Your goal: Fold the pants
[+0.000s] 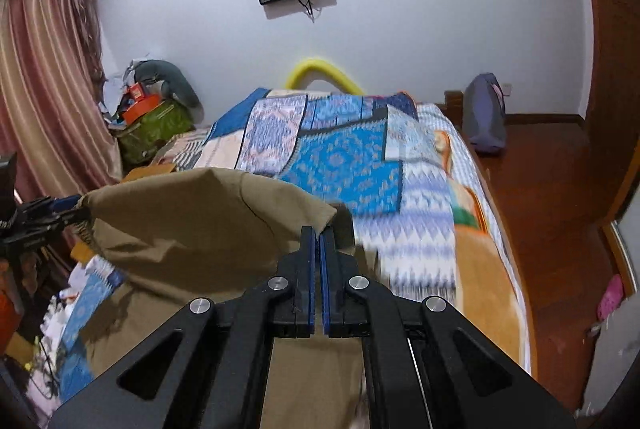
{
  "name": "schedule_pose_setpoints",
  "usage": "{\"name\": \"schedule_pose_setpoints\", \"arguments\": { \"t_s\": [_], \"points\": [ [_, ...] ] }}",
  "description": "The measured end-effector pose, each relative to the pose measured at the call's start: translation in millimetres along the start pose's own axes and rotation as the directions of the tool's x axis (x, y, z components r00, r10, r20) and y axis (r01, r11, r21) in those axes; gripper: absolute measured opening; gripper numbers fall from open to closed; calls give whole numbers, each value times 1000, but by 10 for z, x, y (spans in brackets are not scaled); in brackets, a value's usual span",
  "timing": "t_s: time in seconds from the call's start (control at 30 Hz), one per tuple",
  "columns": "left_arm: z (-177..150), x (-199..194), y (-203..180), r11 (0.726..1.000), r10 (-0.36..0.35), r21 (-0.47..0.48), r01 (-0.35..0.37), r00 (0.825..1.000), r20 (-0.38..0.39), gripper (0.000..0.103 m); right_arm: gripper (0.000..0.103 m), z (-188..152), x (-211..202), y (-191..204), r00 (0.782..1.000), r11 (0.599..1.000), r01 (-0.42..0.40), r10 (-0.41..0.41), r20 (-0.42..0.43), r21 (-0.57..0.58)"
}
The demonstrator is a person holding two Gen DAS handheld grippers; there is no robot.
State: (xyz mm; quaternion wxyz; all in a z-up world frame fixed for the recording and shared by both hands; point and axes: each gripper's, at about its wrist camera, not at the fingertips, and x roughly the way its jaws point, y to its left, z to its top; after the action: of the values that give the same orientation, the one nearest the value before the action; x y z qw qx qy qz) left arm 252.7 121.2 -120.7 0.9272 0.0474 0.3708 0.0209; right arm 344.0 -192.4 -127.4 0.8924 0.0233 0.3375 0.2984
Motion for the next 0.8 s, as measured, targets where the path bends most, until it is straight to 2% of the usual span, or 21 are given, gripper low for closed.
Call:
{"name": "schedule_pose_setpoints", "arguments": {
  "t_s": [0.23,0.43,0.57,0.67,0.8],
  "points": [
    [-619,-172,-94,999,-35,-37,32,997,-66,47,2,-573,-310,154,996,999,14,-17,-90,-29],
    [-1079,-170,-214,999,-42,-34,38,993,-112,47,2,-1100,-389,158,986,999,21,-16,-166,27],
    [-1261,-216,-250,998,-54,-22,51,986,-155,47,4,-1429,-340,227,968,999,45,-40,-246,15],
    [-1333,-297,-221,999,-36,-9,35,987,-156,47,4,-1608,-389,262,959,998,69,-64,-277,7],
    [-1310,-492,-155,1000,-19,-5,19,992,-124,47,5,-1605,-499,287,957,996,91,-85,-278,9]
  ]
}}
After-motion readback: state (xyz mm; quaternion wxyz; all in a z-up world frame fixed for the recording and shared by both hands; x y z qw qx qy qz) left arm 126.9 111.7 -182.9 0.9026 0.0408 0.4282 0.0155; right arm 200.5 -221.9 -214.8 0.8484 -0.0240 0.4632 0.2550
